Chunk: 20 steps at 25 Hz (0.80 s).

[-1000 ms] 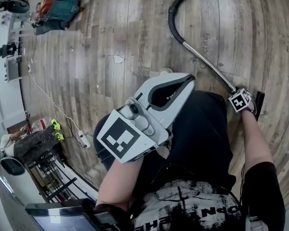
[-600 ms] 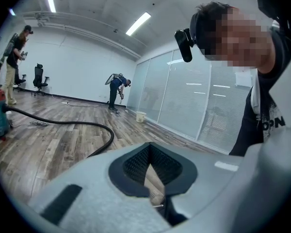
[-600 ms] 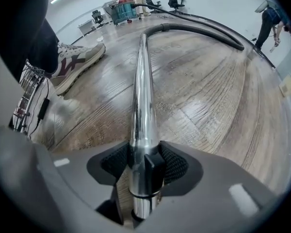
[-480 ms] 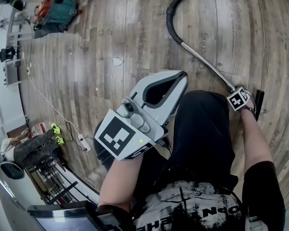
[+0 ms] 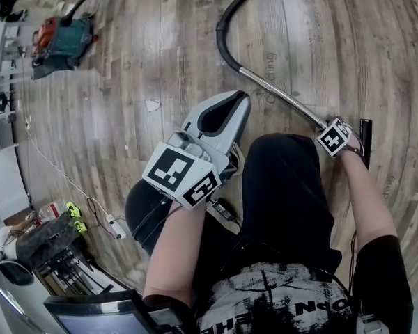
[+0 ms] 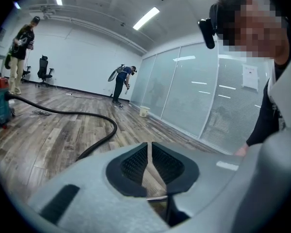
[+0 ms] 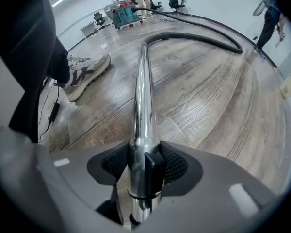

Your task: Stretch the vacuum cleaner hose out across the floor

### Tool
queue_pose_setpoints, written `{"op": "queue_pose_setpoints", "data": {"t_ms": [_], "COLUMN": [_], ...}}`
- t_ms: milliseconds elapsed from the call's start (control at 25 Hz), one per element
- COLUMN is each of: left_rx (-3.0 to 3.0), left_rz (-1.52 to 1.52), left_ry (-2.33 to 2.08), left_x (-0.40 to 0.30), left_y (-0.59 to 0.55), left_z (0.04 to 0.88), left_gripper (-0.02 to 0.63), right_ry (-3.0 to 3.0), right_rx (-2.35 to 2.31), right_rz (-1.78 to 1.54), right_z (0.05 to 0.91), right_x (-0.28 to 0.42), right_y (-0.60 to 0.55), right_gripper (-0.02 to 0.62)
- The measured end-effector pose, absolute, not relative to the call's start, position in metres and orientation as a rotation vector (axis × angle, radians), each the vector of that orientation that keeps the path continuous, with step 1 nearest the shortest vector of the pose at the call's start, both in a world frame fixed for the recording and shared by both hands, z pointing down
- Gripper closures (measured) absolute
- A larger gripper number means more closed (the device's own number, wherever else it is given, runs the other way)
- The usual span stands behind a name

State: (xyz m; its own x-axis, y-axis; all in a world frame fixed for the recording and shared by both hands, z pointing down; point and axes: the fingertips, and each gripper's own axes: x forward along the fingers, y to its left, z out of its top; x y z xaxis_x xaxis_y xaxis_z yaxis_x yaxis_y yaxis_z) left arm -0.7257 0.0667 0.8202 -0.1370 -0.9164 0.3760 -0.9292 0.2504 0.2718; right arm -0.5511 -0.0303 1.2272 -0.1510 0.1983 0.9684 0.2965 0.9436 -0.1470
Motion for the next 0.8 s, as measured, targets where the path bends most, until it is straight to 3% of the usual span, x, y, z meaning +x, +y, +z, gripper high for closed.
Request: {"op": "queue_pose_setpoints", "data": {"t_ms": [240, 520, 680, 800], "left_rx": [1.576, 1.235, 1.121, 1.029], "left_rz": [0.035, -0.026, -0.287, -0.509], "left_ry": [-1.958, -1.696, -1.577, -1.515], "left_x": [-0.746, -0.75, -0.726, -0.723], "left_y": [0.052, 0.066, 0.043, 0.024], "left_z": [0.889, 1.056, 1.104, 1.126], "left_gripper": [0.507, 0.431, 0.357, 0.35], "right_ry": [-1.72, -1.7, -1.67, -1.654], "right_rx": [-0.368, -0.349, -0.33, -0.312], "right_rz": [-0.125, -0.157, -0.164, -0.173], "right_z": [1.189, 1.157, 1.145, 1.134], "right_x": [-0.56, -0.582, -0.579, -0.58], "right_y": [-0.048, -0.052, -0.057, -0.065], "right_gripper": [0.393, 0.393, 0.393, 0.393]}}
